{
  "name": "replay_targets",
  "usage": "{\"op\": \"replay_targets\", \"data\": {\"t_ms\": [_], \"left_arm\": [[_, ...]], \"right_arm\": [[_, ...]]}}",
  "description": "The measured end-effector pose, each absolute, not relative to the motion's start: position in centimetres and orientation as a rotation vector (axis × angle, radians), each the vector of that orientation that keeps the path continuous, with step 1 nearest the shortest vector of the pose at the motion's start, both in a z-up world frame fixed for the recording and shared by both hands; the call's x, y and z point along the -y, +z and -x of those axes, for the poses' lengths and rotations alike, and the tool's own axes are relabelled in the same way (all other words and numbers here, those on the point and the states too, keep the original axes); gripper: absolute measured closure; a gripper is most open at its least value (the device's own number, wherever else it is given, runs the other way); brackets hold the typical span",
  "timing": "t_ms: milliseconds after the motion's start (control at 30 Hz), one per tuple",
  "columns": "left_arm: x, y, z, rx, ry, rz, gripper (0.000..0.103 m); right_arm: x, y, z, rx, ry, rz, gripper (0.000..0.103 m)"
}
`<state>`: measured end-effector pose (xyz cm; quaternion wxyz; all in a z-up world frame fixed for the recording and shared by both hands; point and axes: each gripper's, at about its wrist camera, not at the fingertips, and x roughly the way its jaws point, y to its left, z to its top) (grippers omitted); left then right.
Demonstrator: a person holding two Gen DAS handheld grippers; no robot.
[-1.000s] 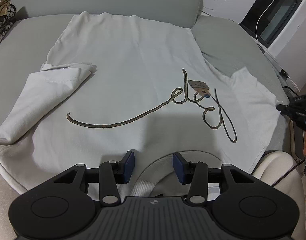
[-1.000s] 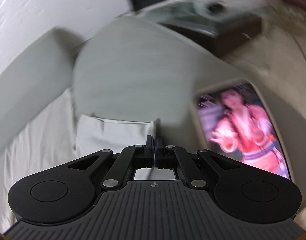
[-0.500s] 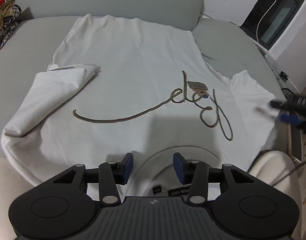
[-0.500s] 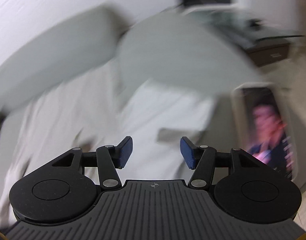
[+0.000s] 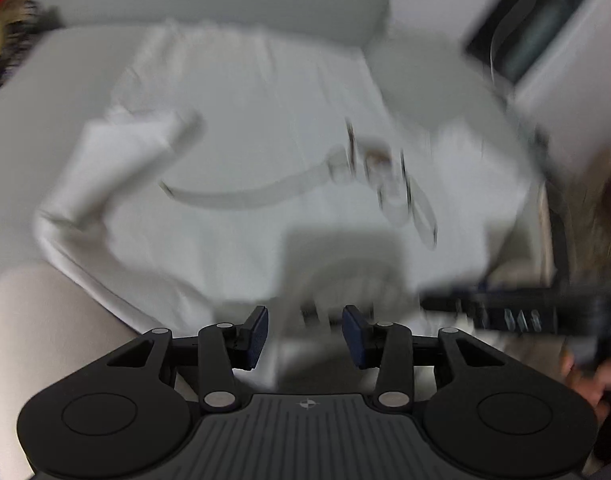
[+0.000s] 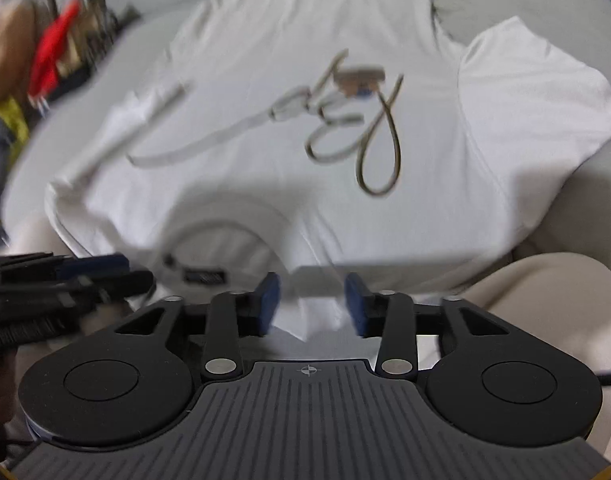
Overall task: Fold clothes
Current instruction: 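Pull the hem with the right gripper to smooth the T-shirt flat, then grasp the T-shirt side with the left gripper and pull it outward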
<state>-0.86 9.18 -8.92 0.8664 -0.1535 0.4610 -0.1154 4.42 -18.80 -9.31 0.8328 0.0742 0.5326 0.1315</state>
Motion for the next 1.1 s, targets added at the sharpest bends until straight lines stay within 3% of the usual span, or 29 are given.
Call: {"op": "replay_targets", "data": {"t_ms": [167,333,433,633,667,767,1100], "left_arm": [[-18.7,-7.8,-0.4,-0.793,-0.038,0.572,0.06],[-26.1,-11.4,-5.3,-0.841,0.047,0.776,0.06],[-27.9,-14.2,-8.5,-0.909,0.012,0.856,0.06],[-28.7,-16.6,-11.5,-0.882,-0.063,1.002,0.062],[-28.6,-16.8,-11.8,-0.884,-0.062,1.001,0.068],[-28.2,-17.0,-12.2,-0.881,-0.056,0.988,0.1],[-29.6,-11.8,-6.0,-0.625,0.134,0.883,0.103]], "right_arm": [[18.5,-7.7,-4.8,-1.081,0.305,-0.28,0.046],[17.6,-7.8,-5.3,-1.113,0.333,-0.389,0.046],[17.4,-7.4,-5.3,-1.104,0.336,-0.408,0.046],[17.3,-6.7,-5.5,-1.091,0.308,-0.395,0.046],[17.3,-6.7,-5.5,-1.092,0.303,-0.395,0.046],[17.3,-6.8,-5.5,-1.097,0.295,-0.387,0.046],[17.2,-7.3,-5.4,-1.112,0.308,-0.4,0.046]]}}
